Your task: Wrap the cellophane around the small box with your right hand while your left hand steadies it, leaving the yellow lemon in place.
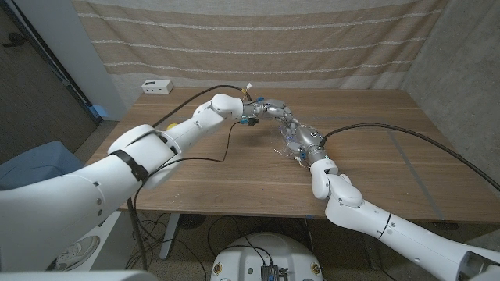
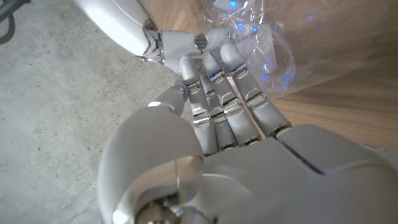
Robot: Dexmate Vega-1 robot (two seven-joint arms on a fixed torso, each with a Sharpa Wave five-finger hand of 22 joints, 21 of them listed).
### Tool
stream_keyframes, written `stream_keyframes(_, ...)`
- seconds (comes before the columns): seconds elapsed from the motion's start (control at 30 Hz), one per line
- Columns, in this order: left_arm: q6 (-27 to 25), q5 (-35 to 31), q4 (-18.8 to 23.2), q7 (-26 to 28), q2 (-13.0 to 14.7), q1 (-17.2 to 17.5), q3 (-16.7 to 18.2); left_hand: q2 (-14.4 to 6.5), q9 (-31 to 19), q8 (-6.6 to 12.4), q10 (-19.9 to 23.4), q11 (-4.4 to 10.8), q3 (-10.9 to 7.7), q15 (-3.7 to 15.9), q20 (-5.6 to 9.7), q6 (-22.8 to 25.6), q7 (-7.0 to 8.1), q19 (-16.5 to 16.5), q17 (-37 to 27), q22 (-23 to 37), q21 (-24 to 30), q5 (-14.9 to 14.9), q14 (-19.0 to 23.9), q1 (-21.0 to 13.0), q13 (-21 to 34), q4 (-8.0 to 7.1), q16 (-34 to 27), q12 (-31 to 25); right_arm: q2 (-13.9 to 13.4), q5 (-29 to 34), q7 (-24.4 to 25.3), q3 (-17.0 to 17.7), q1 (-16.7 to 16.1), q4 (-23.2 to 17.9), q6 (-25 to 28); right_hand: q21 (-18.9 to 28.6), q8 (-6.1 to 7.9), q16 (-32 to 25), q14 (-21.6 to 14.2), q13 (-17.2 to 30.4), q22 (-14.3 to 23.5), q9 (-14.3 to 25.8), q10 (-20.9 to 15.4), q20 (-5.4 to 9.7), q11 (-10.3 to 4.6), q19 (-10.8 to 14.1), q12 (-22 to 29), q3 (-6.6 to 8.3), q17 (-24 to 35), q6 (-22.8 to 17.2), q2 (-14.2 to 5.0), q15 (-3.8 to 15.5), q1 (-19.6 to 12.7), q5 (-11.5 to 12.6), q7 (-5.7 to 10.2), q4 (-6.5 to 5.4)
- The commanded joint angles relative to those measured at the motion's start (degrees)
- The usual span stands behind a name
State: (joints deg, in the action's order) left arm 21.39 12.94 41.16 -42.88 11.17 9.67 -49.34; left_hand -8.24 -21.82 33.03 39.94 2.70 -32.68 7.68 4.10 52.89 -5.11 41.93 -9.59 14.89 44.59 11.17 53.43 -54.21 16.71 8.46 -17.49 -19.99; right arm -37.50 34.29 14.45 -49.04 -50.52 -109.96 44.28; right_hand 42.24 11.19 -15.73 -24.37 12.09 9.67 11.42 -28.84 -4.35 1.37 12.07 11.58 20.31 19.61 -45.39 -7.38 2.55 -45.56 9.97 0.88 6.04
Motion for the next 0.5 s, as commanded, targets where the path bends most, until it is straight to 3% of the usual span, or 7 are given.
stream_keyframes(0.03, -13.2, -10.9, 19.3, 12.6, 5.7, 4.6, -4.1, 0.5, 0.1, -0.29, 3.8, 3.21, -0.72, 3.21, -1.34, -0.2, -0.42, -4.3, -0.1, -0.4, 0.0, -0.2, -1.8, 1.2, 0.0, 0.0, 2.5, 1.2, -4.5, -9.4, 6.1, 10.6, -8.4, -5.9, -7.7, -0.3, -0.4, -0.4, -2.0, 0.3, 0.3, 0.0, 0.4, -5.5, 1.84, 5.3, 0.1, -3.5, -0.8, 2.6, 3.07, -0.45, 9.2, 0.0, -0.97, -3.39)
stream_keyframes(0.1, -13.6, -10.5, 19.2, 12.8, 5.5, 4.8, -4.1, 0.4, -0.1, -0.18, 3.4, 2.95, -0.98, 2.47, -2.0, -0.4, -0.38, -6.3, -0.1, -0.7, -0.4, -0.2, -3.3, 1.3, 0.1, 0.03, 3.7, 1.7, -6.0, -13.2, 7.3, 13.6, -10.5, -6.1, -13.3, -0.9, -0.66, -0.5, -2.4, 0.3, 0.2, 0.0, 0.9, -6.47, 2.74, 6.2, 0.0, -5.08, -1.1, 4.4, 4.5, -1.32, 12.7, 0.2, -1.43, -4.46)
stream_keyframes(0.23, -13.9, -10.5, 18.9, 12.9, 5.0, 4.7, -4.5, 0.4, 0.0, -0.24, 3.1, 2.85, -1.32, 1.59, -2.8, -0.6, -0.57, -8.6, -0.2, -1.1, -0.7, -0.2, -5.1, 1.5, 0.3, 0.08, 4.9, 2.3, -7.9, -21.7, 8.5, 19.0, -14.0, -4.8, -25.7, -2.4, -0.88, -0.1, -1.6, 0.3, 0.3, 0.1, 2.2, -6.4, 3.58, 4.8, -0.2, -6.72, -1.3, 7.1, 5.19, -2.14, 17.0, 0.4, -1.95, -6.16)
stream_keyframes(0.3, -14.0, -10.3, 18.7, 13.1, 4.7, 4.7, -4.5, 0.3, -0.1, -0.2, 2.8, 2.83, -1.51, 1.26, -3.35, -0.7, -0.52, -10.1, -0.3, -1.3, -0.9, -0.2, -6.3, 1.6, 0.4, 0.09, 5.7, 2.6, -7.9, -26.0, 8.9, 21.5, -15.5, -3.7, -31.5, -3.2, -0.79, 0.0, -1.4, 0.4, 0.3, 0.1, 2.9, -6.54, 3.77, 4.5, -0.3, -8.04, -1.4, 8.5, 5.87, -2.3, 20.2, 0.6, -1.79, -7.39)
stream_keyframes(0.33, -14.1, -10.3, 18.6, 13.1, 4.6, 4.7, -4.6, 0.3, -0.1, -0.2, 2.8, 2.76, -1.55, 1.18, -3.49, -0.7, -0.52, -10.3, -0.3, -1.3, -1.0, -0.2, -6.6, 1.6, 0.5, 0.11, 5.8, 2.6, -8.1, -26.9, 8.9, 22.1, -15.9, -3.5, -32.8, -3.8, -0.78, 0.1, -1.0, 0.4, 0.4, 0.1, 3.6, -6.64, 4.24, 4.5, -0.3, -9.62, -1.6, 10.0, 7.26, -2.57, 23.1, 0.9, -2.04, -8.37)
stream_keyframes(0.5, -14.6, -10.7, 19.1, 13.8, 4.4, 4.7, -5.0, 0.2, 0.0, -0.25, 2.3, 2.32, -1.75, 0.66, -4.49, -0.9, -0.48, -12.7, -0.4, -1.7, -1.4, -0.3, -8.6, 1.8, 0.7, 0.11, 6.6, 3.2, -7.3, -33.8, 8.6, 25.5, -17.9, -0.8, -42.2, -4.5, -0.27, 0.0, -1.2, 0.4, 0.4, 0.1, 3.9, -7.47, 4.46, 5.8, -0.1, -12.36, -1.8, 10.7, 9.75, -3.13, 27.6, 1.5, -2.34, -9.84)
